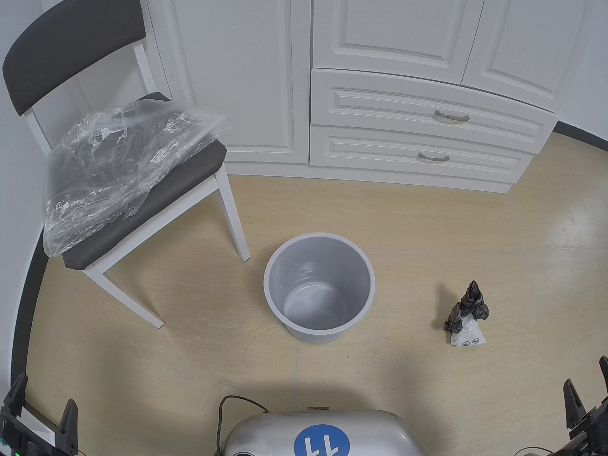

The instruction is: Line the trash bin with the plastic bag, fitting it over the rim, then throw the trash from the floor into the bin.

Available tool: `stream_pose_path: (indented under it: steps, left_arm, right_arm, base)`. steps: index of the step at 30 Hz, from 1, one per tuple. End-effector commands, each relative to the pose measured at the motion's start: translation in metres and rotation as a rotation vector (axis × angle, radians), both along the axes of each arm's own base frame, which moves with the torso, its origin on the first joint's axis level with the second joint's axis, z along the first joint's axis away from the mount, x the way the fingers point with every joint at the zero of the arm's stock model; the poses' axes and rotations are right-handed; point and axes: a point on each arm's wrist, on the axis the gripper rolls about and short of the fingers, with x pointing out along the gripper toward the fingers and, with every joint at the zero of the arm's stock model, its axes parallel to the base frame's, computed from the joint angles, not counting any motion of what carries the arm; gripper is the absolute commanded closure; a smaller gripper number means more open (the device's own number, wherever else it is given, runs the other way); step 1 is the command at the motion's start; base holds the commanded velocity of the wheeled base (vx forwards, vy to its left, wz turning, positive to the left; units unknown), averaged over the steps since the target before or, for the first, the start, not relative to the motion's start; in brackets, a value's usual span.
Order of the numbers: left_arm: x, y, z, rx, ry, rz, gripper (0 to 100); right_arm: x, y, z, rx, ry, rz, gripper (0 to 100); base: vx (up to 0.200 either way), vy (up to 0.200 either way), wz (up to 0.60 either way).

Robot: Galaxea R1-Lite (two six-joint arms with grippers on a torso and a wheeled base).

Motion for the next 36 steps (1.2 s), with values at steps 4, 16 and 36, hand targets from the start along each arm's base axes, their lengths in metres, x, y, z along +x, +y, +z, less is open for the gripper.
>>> stream_pose_path:
  steps: [4,16,36]
  left_arm:
    - [0.000,-0.001,-0.005,0.015,-0.003,-0.025,0]
    - [-0.001,0.001,0.002,-0.079,-0.051,0.020,0]
    - [0.017,-0.001,0.078,-0.030,0.195,-0.075,0]
  right_arm:
    - [0.000,0.001,-0.005,-0.066,-0.001,0.055,0]
    - [-0.008,-0.001,0.016,0.158,-0.060,-0.016,0]
    - [0.006,-0.001,0.042,-0.027,0.254,0.105,0]
  base:
    - [0.000,0.000,0.00]
    - [0.000,0.000,0.00]
    - [0.000,0.000,0.00]
